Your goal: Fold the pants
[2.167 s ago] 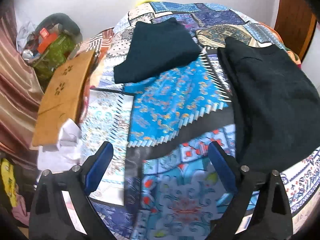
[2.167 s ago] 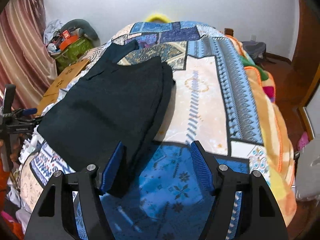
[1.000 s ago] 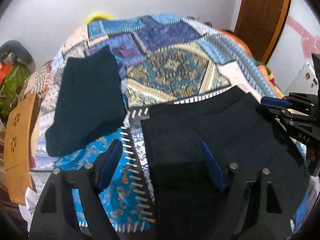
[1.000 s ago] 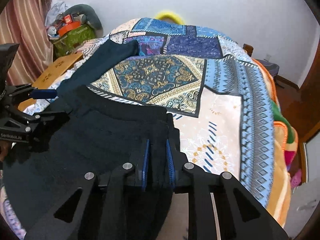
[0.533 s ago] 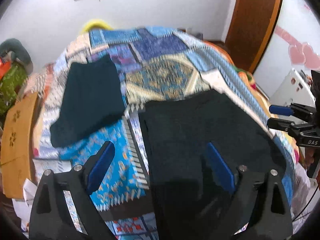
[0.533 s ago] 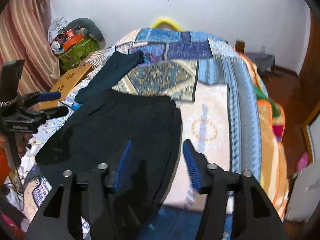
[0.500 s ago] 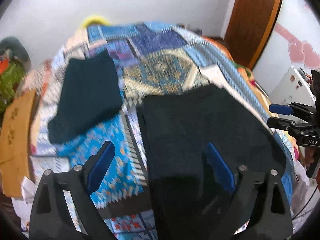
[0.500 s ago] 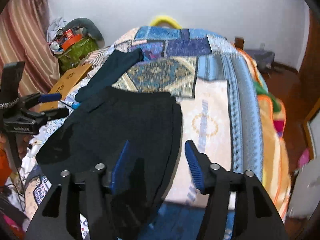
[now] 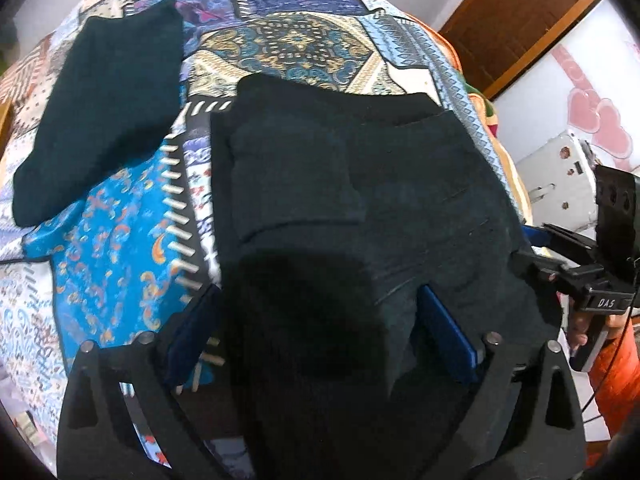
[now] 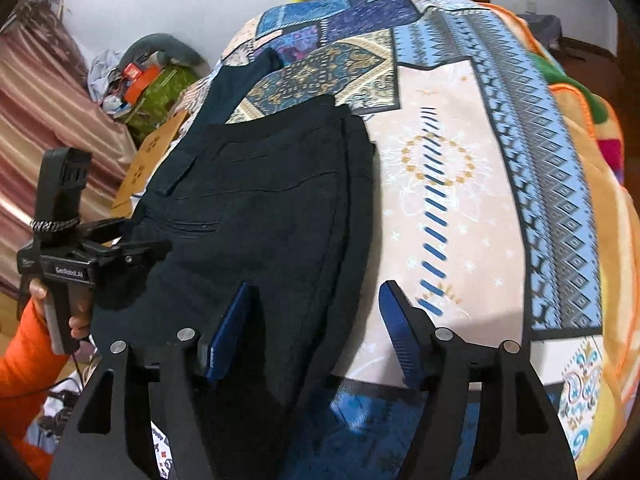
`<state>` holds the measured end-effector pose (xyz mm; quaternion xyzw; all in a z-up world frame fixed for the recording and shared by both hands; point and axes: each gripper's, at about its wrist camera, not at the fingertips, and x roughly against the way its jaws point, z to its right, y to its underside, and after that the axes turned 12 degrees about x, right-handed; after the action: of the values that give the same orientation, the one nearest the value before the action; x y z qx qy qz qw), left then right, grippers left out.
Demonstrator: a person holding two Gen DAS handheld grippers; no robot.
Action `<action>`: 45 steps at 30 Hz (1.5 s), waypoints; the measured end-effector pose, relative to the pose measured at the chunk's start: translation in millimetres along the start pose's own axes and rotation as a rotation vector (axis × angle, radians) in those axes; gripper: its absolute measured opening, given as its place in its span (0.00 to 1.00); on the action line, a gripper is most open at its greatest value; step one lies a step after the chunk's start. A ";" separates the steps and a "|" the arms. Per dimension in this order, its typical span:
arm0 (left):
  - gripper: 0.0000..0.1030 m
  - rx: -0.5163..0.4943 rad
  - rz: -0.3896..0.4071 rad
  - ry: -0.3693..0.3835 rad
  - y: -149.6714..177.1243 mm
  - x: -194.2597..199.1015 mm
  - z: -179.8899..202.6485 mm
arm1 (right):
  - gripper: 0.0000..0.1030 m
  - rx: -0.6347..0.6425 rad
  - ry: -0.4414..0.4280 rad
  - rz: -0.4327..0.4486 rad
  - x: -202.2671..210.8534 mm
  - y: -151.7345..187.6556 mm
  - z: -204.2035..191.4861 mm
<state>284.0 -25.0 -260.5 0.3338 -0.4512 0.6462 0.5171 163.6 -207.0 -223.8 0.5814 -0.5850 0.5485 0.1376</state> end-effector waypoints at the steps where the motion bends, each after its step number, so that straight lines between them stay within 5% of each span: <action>1: 0.96 0.000 -0.005 0.006 -1.5 -1.5 1.1 | 0.64 0.003 -0.015 0.000 -3.2 -1.5 -1.1; 6: 0.83 -0.038 -0.001 0.012 -6.0 -1.6 10.5 | 0.59 0.032 -0.059 -0.020 -16.7 -11.6 -7.7; 15: 0.50 -0.062 0.015 0.042 -0.9 9.1 14.0 | 0.19 0.083 -0.008 0.006 -5.6 -14.6 -22.0; 21: 0.30 -0.117 0.068 0.008 9.2 30.2 30.4 | 0.12 0.127 0.002 0.053 10.5 -21.2 -39.1; 32: 0.27 -0.131 0.249 -0.005 12.8 100.9 35.2 | 0.11 0.241 0.031 0.177 46.2 -57.7 -79.1; 45: 0.27 -0.119 0.523 -0.086 -53.0 192.1 5.1 | 0.11 0.396 0.056 0.343 46.9 -157.6 -123.7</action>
<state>288.7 43.8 -73.5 0.2021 -0.5807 0.7156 0.3315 222.2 -88.9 -65.8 0.4738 -0.5525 0.6833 -0.0576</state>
